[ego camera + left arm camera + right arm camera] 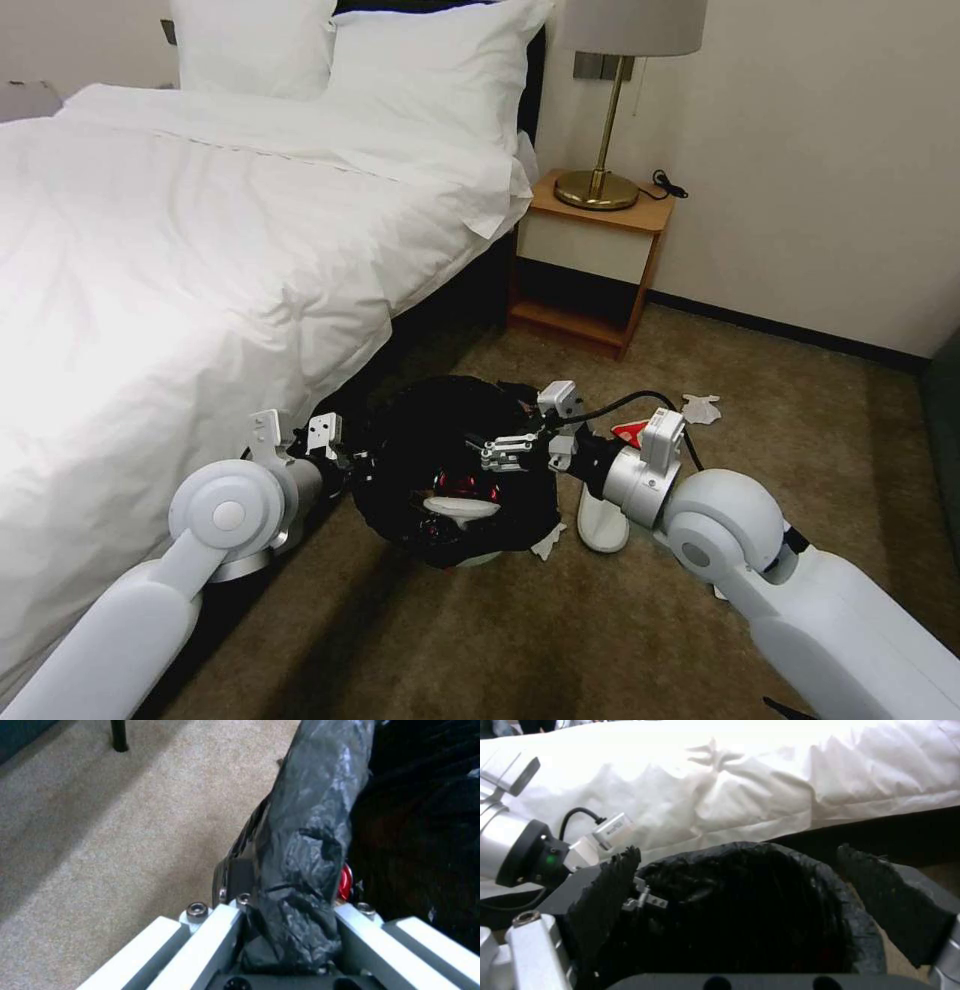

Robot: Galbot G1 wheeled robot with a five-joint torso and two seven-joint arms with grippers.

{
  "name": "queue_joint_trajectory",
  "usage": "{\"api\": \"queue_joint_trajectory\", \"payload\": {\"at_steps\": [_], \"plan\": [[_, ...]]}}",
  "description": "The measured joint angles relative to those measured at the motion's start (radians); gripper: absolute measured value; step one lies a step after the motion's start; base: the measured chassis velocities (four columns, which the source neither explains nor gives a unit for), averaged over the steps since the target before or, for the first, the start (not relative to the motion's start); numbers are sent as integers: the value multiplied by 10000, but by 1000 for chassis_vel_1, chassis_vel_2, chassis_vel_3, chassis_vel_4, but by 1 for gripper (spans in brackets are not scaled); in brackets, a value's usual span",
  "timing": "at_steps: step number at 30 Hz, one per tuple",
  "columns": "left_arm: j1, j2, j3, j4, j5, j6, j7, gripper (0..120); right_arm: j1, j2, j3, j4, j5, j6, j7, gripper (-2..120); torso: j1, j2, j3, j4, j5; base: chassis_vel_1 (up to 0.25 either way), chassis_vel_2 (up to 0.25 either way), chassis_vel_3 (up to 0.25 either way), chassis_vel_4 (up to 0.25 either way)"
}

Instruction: Pick up the trash bin, then pick up the garbage on the floor and place it into the trash bin.

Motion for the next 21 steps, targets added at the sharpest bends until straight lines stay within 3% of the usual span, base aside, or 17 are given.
{"api": "queue_joint_trajectory", "payload": {"at_steps": [12, 17, 21], "plan": [[120, 38, -182, -66, -22, 0, 23, 0, -323, 1, 906, -218, 22, 82, 418, 100, 0, 0, 0, 1, 2, 0, 0, 0, 0], [287, 53, -559, -134, -29, 0, 67, 0, -857, -147, 2359, -382, 93, 225, 882, 100, 0, 0, 0, -2, 1, 0, 0, 0, 0], [520, 136, -826, -253, -13, 0, 101, 0, -1005, -105, 2740, -552, -17, 271, 904, 100, 0, 0, 0, -3, -1, 0, 0, 0, 0]]}}
